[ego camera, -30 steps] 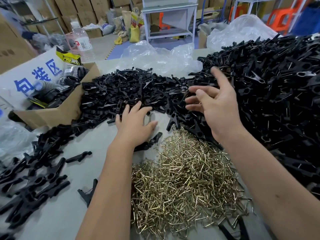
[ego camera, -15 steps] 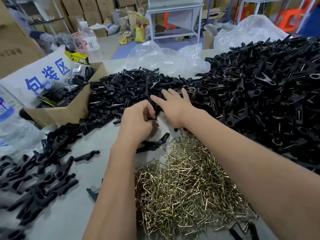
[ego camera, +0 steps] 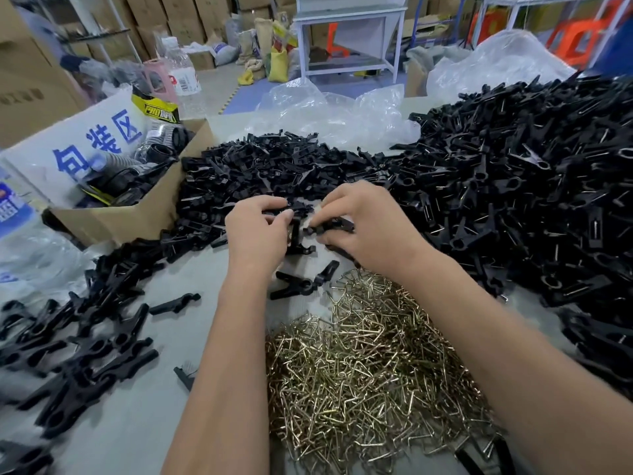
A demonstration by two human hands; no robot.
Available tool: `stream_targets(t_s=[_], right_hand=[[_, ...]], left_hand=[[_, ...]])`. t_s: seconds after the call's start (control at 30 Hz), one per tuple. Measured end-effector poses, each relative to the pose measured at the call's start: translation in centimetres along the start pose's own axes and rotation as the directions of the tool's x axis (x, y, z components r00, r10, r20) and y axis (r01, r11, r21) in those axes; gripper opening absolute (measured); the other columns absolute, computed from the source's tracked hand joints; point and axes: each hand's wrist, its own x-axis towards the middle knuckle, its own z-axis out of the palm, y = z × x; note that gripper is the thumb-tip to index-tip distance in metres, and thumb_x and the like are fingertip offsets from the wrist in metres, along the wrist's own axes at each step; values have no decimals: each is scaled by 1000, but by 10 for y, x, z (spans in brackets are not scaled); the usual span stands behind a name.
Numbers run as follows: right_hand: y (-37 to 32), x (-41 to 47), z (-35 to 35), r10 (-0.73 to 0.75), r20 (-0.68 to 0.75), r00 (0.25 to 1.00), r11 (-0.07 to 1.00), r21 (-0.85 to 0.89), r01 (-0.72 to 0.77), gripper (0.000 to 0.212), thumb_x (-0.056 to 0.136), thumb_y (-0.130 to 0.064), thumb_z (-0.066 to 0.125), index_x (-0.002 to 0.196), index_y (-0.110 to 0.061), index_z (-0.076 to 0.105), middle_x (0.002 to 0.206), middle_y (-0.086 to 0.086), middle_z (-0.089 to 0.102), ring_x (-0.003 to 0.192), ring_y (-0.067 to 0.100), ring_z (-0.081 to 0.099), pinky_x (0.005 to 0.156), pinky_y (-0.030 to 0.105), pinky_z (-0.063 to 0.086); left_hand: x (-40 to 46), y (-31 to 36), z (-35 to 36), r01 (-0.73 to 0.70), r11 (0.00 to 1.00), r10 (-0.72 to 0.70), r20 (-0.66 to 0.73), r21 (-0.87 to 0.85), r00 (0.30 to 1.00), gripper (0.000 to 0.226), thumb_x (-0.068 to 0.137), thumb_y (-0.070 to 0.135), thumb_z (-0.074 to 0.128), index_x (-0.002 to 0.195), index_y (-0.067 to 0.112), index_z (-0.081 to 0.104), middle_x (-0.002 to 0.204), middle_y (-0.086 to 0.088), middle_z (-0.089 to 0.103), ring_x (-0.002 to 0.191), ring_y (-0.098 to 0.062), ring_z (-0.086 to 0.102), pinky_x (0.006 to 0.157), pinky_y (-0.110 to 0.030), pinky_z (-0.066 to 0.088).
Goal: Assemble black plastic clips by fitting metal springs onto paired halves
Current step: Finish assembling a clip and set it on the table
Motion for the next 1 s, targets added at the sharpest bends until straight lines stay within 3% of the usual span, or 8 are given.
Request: stream_targets(t_s=[0.07,0.17,0.23,0.37,0.53,0.7,0.8,1.0], right_hand=[[2,-7,-7,63,-74,995,988,143,-52,20,85,-29,85,105,-29,83,110,-9,72,100,3,58,89,8,40],[8,-16,-11,127,-114,985,951,298,-88,19,80,-28,89,98,-27,84,91,-14,74,79,4,63,73,17,49],[12,-21,-10,165,-158,974,916,390,-92,15,77,-25,92,89,-24,83,73,-12,71,63,4,58,62,19,48],[19,-25,-3,295,-201,934,783,611,-116,20,78,-28,92,84,-15,78,74,6,73,60,13,59,57,29,49],[28,-29,0,403,-159,901,587,801,-121,39,77,-38,86,82,-3,70,60,4,55,47,11,42,42,19,36],[30,-31,3,441,-120,890,529,836,-150,10,92,-19,78,92,-9,77,70,0,66,56,13,56,48,23,47],[31,-31,3,420,-98,902,503,852,-142,11,96,-6,71,105,-7,78,73,1,69,60,13,60,53,22,53],[28,-33,4,377,-128,917,565,817,-119,8,92,-17,79,97,-11,76,70,5,69,52,18,52,43,25,43]], left_hand=[[-1,3,1,-15,999,16,25,-35,1000,13,93,12,73,97,23,80,87,11,73,78,3,67,64,-2,45],[-3,7,4,-31,994,38,70,-105,997,22,90,3,74,86,25,77,87,8,76,84,-7,71,76,-17,55],[-5,9,5,-59,988,71,78,-144,994,25,88,2,76,82,26,75,84,10,75,81,-4,71,75,-17,56],[-6,14,6,-129,970,143,56,-205,988,20,86,5,79,85,24,77,80,9,74,76,-5,68,70,-17,53],[-7,16,9,-73,922,127,119,-380,985,20,90,3,76,90,24,76,87,5,77,84,-7,69,79,-21,57],[-11,22,14,113,826,31,245,-553,969,19,95,8,72,104,24,76,92,1,72,88,-14,67,79,-33,57],[-15,27,14,178,781,51,345,-598,937,18,95,5,71,107,18,77,89,-2,72,85,-15,68,77,-30,58],[-22,36,11,210,738,142,451,-641,881,19,91,2,73,103,15,79,91,-8,77,82,-18,71,74,-27,60]])
